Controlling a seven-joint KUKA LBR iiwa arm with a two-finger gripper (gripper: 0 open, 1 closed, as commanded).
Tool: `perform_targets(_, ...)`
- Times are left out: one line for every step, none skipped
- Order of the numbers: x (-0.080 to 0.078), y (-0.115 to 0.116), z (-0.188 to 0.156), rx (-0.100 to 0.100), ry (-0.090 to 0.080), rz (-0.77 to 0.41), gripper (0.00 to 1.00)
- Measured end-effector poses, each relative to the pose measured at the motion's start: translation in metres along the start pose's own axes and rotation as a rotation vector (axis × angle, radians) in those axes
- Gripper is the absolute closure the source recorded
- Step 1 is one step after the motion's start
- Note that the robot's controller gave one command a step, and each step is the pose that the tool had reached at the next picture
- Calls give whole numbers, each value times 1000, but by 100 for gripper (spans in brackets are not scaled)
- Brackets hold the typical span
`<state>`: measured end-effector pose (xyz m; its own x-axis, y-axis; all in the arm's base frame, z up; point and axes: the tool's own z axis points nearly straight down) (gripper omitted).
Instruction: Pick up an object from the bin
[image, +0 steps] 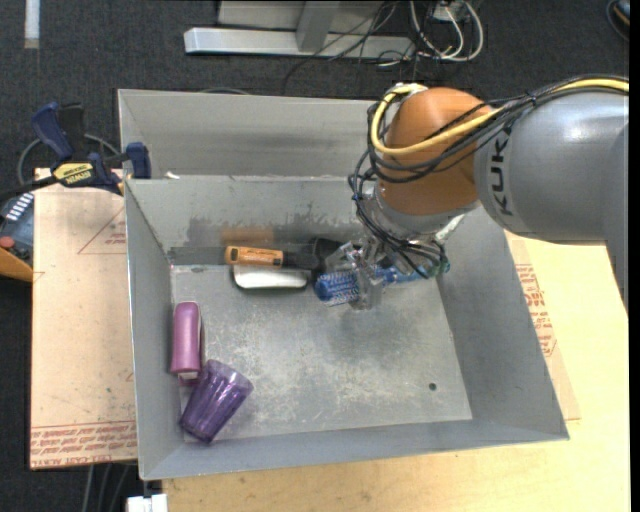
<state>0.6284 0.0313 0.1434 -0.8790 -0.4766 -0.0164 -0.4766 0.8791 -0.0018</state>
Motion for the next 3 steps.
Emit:
perform_targets(7,6,64,-7,13,-18,100)
perform_targets(-13,15,-26,-3,3,-39,100)
perform_targets(-26,15,1,-5,3,-40,100)
